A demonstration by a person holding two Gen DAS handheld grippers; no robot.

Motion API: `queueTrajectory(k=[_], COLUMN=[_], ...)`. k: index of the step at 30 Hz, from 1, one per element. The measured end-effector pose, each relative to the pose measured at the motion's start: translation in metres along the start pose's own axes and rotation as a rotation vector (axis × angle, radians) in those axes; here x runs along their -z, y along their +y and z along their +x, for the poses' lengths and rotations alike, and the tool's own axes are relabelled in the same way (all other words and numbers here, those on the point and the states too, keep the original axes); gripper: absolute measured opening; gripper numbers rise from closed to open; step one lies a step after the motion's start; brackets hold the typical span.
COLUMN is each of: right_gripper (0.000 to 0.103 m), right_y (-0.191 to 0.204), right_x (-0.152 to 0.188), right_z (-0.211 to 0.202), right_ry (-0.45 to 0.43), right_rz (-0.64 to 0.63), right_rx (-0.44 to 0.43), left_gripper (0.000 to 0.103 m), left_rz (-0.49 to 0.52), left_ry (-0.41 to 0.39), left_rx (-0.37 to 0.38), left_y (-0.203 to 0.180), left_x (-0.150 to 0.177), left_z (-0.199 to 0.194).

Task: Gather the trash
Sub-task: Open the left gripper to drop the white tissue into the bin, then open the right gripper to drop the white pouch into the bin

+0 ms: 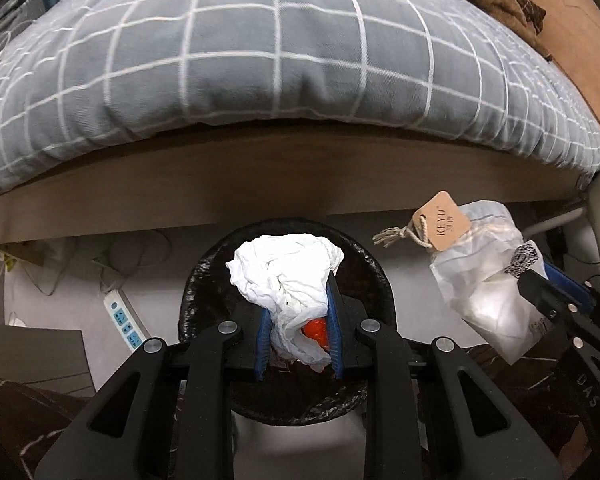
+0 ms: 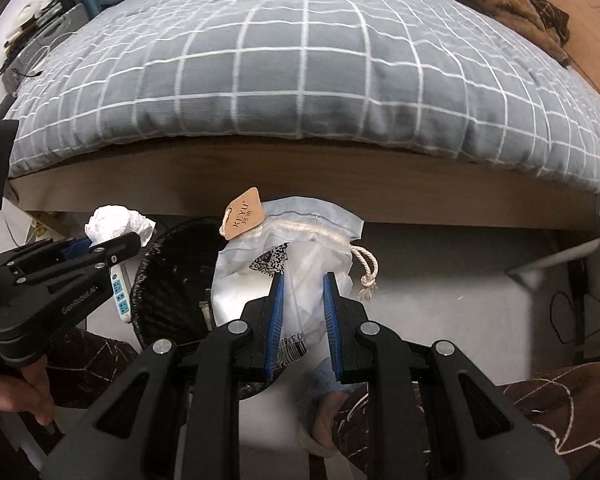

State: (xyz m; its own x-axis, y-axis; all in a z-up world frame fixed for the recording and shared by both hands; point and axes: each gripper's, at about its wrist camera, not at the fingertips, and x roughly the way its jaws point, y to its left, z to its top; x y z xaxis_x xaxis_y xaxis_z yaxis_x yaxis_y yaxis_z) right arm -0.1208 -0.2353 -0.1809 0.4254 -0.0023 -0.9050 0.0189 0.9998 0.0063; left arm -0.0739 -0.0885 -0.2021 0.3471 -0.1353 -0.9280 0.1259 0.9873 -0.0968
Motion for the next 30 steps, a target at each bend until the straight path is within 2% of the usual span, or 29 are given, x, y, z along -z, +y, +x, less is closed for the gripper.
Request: queueTrajectory(k=[3, 7, 10, 14, 18, 23, 30], right_gripper=[0.019, 0.019, 0.019, 0.019, 0.019, 0.019, 0.019], right_y=[-0.004, -0.002, 0.007, 0.006, 0.009, 0.030, 0.067], right_x=[0.001, 0.002, 0.000, 0.000, -0.001, -0.006, -0.014], right_z=[0.003, 0.005, 0.006, 0.005, 0.003, 0.002, 0.005], right_ry=[0.004, 0.006, 0.002, -0.003, -0.009, -0.011, 0.003], right_rz=[0.012, 0.004, -0.013, -0.019, -0.022, -0.043, -0.095], right_rx=[0.003, -0.001, -0.003, -0.006, -0.011, -0.031, -0.057], left_gripper=[0.028, 0.050, 0.059, 0.076, 0.083, 0.097, 0.097], left_rz=[0.013, 0.018, 0.012, 0.015, 0.014, -0.012, -0.059], left_ry=[0.005, 0.001, 0.001, -0.014, -0.021, -0.056, -0.075], left_rx=[-0.010, -0.012, -0.014, -0.023, -0.028, -0.063, -0.109], left_y=[-0.004, -0.001, 0.004, 0.009, 0.012, 0.034, 0.076], left_x=[0.000, 0.002, 0.003, 0.004, 0.001, 0.003, 0.009], left_z=[0.005, 0.007, 0.007, 0.002, -0.005, -0.021, -0.040])
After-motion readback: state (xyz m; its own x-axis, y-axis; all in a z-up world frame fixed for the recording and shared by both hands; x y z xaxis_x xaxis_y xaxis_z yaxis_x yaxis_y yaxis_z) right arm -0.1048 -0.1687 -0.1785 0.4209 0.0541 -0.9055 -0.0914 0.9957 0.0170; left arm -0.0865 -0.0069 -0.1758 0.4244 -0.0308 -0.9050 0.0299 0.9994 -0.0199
